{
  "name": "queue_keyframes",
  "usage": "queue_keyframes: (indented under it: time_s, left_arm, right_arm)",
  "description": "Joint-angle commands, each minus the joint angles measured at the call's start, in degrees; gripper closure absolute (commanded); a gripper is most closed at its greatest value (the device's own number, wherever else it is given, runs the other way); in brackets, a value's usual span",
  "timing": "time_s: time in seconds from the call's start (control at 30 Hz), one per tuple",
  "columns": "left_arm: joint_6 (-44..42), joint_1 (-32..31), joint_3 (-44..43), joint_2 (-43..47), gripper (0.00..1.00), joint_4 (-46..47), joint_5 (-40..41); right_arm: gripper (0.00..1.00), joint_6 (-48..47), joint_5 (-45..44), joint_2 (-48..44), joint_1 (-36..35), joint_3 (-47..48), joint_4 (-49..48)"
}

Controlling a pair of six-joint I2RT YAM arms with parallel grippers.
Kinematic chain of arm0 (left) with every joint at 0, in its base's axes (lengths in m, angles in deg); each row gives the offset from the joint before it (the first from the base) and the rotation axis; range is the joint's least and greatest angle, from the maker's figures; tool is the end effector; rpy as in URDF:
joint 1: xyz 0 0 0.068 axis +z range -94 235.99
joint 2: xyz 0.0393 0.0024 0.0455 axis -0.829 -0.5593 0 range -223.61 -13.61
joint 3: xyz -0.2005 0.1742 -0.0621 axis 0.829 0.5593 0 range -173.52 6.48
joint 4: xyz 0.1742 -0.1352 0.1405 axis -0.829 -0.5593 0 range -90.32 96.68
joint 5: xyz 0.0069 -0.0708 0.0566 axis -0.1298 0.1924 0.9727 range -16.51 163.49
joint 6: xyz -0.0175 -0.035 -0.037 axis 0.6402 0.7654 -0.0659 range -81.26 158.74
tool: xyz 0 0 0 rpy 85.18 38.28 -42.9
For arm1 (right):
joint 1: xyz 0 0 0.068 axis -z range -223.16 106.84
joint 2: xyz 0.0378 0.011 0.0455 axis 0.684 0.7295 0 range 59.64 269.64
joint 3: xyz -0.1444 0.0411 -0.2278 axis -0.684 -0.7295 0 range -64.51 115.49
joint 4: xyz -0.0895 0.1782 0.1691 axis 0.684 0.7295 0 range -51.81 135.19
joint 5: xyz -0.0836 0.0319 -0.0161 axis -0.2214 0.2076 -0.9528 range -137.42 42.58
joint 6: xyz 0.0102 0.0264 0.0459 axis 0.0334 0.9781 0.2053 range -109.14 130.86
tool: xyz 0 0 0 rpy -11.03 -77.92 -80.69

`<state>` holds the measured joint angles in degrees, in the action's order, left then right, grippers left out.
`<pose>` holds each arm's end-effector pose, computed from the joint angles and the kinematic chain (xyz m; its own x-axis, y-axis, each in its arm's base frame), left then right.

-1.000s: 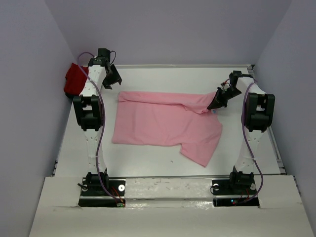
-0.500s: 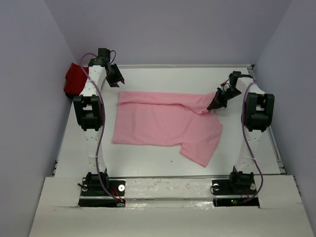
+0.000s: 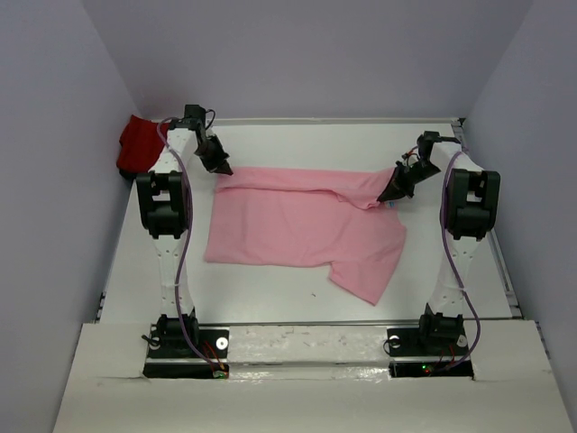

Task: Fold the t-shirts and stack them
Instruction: Fold the flattened tshirt in 1/3 of the way

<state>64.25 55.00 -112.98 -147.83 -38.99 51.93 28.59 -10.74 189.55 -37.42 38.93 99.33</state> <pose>0.5089 -0.0218 0.2052 -0.8698 -0.3856 -0.3078 -0.1963 0.8429 -0.5010 0.4397 -0.0228 0.1580 -0.9300 0.3389 0.1423 0.3556 0.7319 0.5813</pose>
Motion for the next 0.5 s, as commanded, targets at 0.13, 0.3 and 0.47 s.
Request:
queue_keyframes:
  time_s: [0.13,0.3,0.47]
  left_arm:
    - [2.1,0.5,7.5,-0.1,1.0,6.3,-8.7]
    - [1.6,0.4,8.5,-0.5,1.0,6.0,-8.4]
    - [-0.3,-0.1,6.3,-1.4,1.0,1.2,-6.7]
  right_arm:
    - [1.0,-0.6,1.4,0.4,-0.9,2.1,1.2]
    - [1.0,-0.6,1.6,0.4,-0.9,2.1,1.2]
    - [1.0,-0.5,1.4,0.6,-0.9,2.2,1.3]
